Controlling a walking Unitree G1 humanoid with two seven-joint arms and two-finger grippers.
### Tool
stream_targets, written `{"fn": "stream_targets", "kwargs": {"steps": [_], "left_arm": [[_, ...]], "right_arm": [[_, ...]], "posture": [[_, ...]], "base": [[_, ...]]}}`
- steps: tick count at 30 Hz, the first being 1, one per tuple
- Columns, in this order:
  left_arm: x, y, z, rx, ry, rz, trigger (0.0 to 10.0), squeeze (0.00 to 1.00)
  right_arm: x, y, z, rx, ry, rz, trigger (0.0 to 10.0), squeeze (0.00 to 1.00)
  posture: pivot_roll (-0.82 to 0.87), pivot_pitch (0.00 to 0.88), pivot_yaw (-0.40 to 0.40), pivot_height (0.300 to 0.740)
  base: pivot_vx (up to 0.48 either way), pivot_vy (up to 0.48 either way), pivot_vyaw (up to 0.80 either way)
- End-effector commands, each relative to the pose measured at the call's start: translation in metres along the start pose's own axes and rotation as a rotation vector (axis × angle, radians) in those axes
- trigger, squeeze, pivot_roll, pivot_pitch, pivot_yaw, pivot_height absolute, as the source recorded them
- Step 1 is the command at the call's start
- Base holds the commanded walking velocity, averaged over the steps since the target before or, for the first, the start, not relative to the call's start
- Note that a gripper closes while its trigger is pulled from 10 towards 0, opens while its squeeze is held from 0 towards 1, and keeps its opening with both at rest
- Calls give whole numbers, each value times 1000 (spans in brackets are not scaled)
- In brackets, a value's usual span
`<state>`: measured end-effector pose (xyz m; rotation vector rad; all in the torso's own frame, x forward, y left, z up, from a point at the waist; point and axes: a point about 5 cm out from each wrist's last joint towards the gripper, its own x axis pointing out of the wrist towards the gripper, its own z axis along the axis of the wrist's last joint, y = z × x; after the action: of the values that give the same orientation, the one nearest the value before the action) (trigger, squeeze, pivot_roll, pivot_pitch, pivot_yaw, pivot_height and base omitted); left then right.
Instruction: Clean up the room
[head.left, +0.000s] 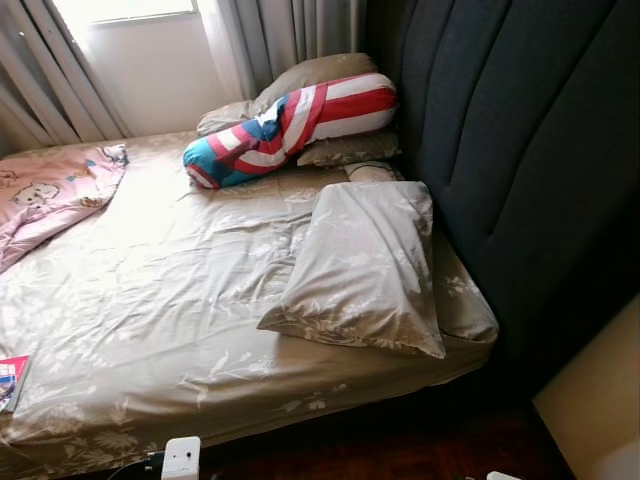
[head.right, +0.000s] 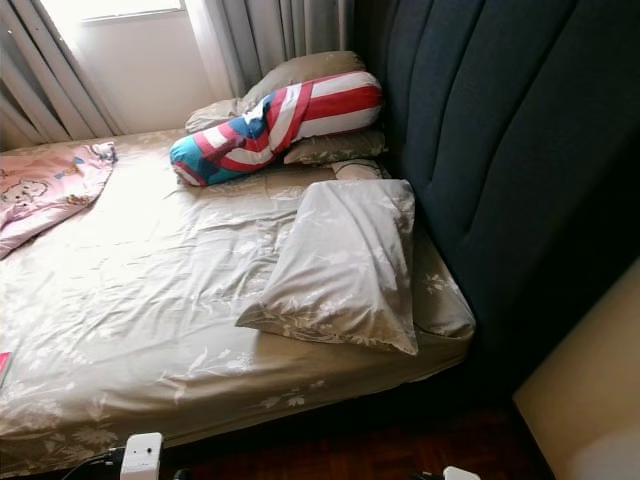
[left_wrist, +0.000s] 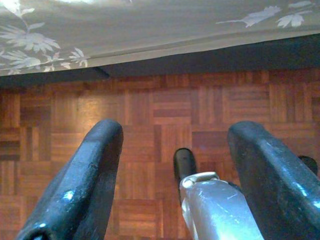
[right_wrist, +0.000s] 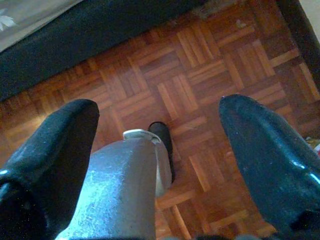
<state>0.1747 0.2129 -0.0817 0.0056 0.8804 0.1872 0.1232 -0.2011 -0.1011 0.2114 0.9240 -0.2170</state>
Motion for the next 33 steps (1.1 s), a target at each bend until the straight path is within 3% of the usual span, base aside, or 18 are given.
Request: {"fn": "stream_targets", "kwargs": {"steps": [1,10,17,20,23,31,33], "left_arm": [[-1,5,-5,-18,19,25,10000,0],[-3,6,-11,-45,21,39,10000,0],[-5,24,-10,-39,0,79,10000,0],[-6,31,-11,-46,-2,97,10000,0],[-7,34,-14,-50,-1,104,10000,0],[-8,30,-16,-29,3,76,10000,0],[-7,28,-15,-28,-3,68,10000,0]], "right_arm": [[0,-1,-1,-21,15,5,10000,0],[1,-3,3,-80,9,17,10000,0],[2,9,4,-131,5,63,10000,0],[19,37,69,-152,-154,113,10000,0],[22,46,106,-146,-269,109,10000,0],[17,44,151,-118,-468,91,10000,0],[12,46,169,-107,-581,111,10000,0]], "posture": [[-155,0,13,740],[-94,0,-11,740],[-15,0,3,740],[-8,0,7,740],[-24,0,22,740],[-57,0,39,740],[-65,0,33,740]], "base": [[0,0,0],[0,0,0],[0,0,0],[0,0,0],[0,0,0],[0,0,0],[0,0,0]]}}
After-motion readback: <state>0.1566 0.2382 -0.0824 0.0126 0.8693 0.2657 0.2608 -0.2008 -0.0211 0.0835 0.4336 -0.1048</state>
